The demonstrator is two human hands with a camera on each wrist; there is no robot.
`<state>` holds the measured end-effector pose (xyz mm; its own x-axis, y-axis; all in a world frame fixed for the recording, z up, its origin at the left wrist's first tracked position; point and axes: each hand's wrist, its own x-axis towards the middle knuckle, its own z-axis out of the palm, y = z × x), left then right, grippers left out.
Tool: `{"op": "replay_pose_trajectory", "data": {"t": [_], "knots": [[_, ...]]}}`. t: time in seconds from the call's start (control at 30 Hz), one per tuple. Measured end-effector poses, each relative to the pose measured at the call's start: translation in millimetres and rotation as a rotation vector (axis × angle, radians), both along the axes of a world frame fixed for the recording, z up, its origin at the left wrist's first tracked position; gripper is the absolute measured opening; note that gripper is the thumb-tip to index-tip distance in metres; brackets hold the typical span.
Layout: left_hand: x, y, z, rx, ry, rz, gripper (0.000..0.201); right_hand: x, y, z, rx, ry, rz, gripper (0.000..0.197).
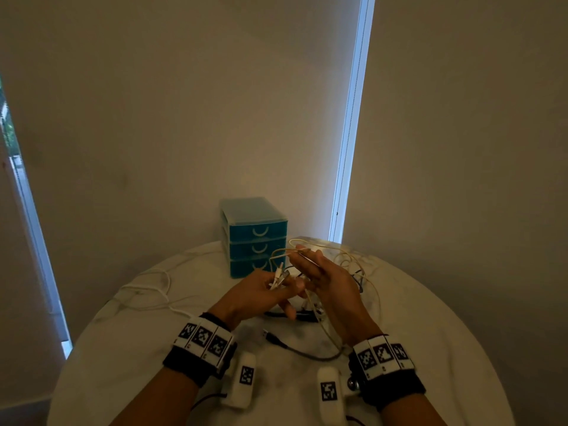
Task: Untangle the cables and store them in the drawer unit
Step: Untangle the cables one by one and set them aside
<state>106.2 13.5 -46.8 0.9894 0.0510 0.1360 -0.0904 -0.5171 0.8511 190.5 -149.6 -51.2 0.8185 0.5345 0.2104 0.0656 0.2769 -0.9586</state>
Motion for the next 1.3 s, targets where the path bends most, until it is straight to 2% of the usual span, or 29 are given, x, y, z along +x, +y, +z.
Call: {"op": "replay_pose_trajectory", "data": {"t": [0.1,0.2,0.3,0.4,0.47,0.53,0.63,0.73,0.83,0.93,1.03,1.13,1.2,1.3], "knots": [[1,-1,6,-0.201,-0.105,0.149,0.030,-1,-2,1,-0.020,-0.021,0.003,0.044],[6,21,7,-0.557,-0.259,0.368,0.030,-2,-13,4,-0.121,-0.080,0.017,0.039],[6,47,5,-0.875,-0.374,0.484,0.025,-1,-25,5,-0.299,-0.207,0.084,0.030],[5,63,3,-1.002,-0.385,0.534,0.018,2,-31,-2,-0.525,-0.340,0.248,0.034],[6,67,-1,-1.014,-0.376,0.522,0.021,3,-30,-4,-0.618,-0.466,0.256,0.030],[6,65,-1,-0.973,-0.362,0.472,0.028,1,-29,-2,-0.509,-0.511,0.131,0.022],[2,48,5,-0.777,-0.298,0.334,0.038,0,-30,7,-0.102,-0.333,-0.180,0.020],[-6,22,13,-0.478,-0.169,0.178,0.043,4,-29,12,0.226,-0.064,-0.262,0.023],[-11,-2,18,-0.217,-0.124,0.061,0.028,2,-27,16,0.336,0.045,-0.208,0.027],[-9,-8,14,-0.113,-0.161,0.007,0.017,0,-24,16,0.305,0.005,-0.199,0.032],[-7,-4,13,-0.087,-0.234,0.037,0.016,1,-23,12,0.277,-0.032,-0.209,0.034],[-6,3,15,-0.150,-0.290,0.149,0.033,1,-23,11,0.217,-0.003,-0.200,0.036],[-5,10,15,-0.328,-0.335,0.196,0.043,3,-22,9,0.142,0.014,-0.237,0.037],[-4,22,15,-0.596,-0.393,0.163,0.047,4,-20,4,0.086,0.025,-0.280,0.022]]}}
